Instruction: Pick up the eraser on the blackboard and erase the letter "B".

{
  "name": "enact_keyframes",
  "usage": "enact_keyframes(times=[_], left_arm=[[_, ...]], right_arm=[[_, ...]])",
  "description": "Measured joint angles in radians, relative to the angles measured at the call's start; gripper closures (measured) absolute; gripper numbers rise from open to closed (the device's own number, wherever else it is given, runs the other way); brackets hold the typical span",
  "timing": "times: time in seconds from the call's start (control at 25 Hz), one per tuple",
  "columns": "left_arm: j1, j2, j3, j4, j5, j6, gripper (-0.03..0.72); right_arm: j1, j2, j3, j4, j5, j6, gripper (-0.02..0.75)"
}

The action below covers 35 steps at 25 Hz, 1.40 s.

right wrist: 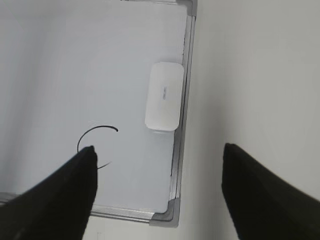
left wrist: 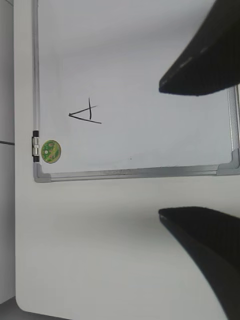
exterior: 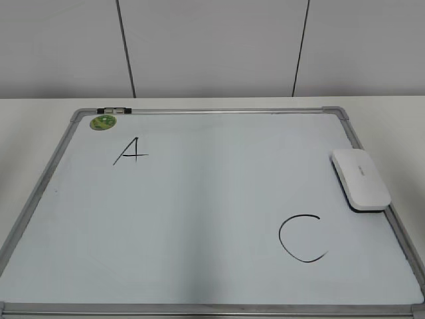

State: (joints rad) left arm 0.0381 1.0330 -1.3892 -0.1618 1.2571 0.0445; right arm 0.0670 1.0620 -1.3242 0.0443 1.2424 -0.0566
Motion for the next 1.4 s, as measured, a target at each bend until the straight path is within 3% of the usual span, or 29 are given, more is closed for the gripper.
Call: enact_keyframes(times=[0.24, 0.88, 1.16, 1.4], left_arm=[[-0.053, -0.148, 0.101, -0.006, 0.006, -0.009, 0.188], [-0.055, -0.638, 0.680, -0.015, 0.004, -0.011, 0.195], [-0.055, -0.802, 0.819, 0.018, -0.065, 0.001, 0.195], [-0.055, -0.841, 0.859, 0.031, -0.124, 0.004, 0.195]], right_arm=[[0.000, -0.230, 0.213, 0.004, -0.010, 0.000, 0.144], [0.000, -0.728, 0.631, -0.010, -0.047, 0.002, 0.144], [0.000, -0.786, 0.755, -0.019, -0.041, 0.002, 0.146], [0.000, -0.786, 0.765, -0.035, -0.079, 0.002, 0.146]])
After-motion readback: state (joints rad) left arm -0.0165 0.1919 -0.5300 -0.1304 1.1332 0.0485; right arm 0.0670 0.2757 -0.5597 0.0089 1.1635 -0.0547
